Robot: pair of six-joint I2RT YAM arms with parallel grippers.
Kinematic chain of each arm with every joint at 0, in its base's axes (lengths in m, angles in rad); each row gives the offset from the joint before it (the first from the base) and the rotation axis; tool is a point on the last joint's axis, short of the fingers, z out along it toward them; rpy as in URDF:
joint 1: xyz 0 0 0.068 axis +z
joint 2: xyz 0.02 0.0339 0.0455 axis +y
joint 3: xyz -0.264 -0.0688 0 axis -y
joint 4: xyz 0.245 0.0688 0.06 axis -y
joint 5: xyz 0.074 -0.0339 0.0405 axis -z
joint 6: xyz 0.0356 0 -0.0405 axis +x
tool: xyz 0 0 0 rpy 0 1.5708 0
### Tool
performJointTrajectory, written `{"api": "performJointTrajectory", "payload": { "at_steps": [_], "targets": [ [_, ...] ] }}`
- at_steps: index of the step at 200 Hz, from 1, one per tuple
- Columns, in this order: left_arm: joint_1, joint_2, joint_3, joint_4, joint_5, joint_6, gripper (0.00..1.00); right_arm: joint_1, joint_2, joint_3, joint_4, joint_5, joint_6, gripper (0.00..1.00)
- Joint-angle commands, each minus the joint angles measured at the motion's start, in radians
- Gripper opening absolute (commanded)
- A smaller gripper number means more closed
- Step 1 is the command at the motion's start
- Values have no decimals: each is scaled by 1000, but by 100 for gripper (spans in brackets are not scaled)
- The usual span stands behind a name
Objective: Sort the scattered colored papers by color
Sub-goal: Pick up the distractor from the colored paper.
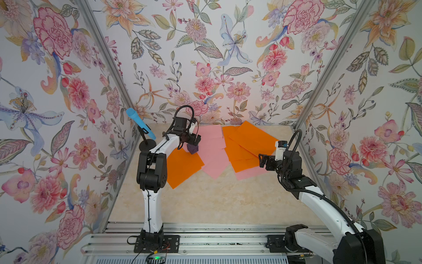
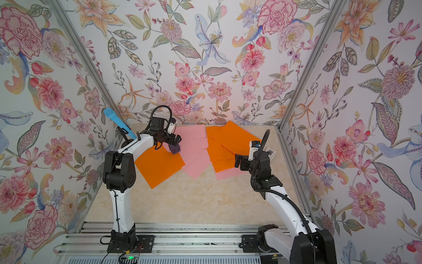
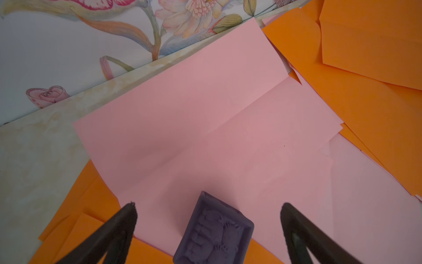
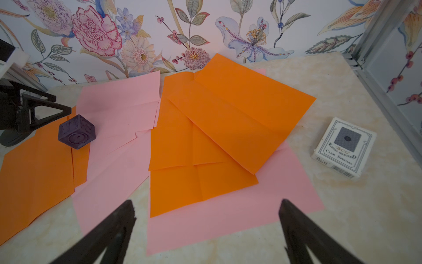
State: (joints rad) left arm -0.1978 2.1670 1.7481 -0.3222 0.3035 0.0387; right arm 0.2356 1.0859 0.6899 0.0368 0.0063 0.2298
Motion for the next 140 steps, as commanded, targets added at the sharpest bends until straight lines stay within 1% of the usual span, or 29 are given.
{"api": "performJointTrajectory", "payload": {
  "at_steps": [1,24,68,97,140],
  "targets": [
    [-10,42,6,-57,-14,20,100,7,-23,-15,-15,-16,21,100],
    [-9,42,-21,-31,-42,24,100,7,-34,-25,-15,-14,22,100],
    [-16,63,-30,-46,-48,22,100,7,-35,-32,-12,-13,26,100],
    [-16,46,-67,-31,-35,24,100,8,-35,-33,-11,-11,25,100],
    [-16,26,-97,-9,-73,36,100,8,-40,-36,-10,-7,27,100]
  ]
}}
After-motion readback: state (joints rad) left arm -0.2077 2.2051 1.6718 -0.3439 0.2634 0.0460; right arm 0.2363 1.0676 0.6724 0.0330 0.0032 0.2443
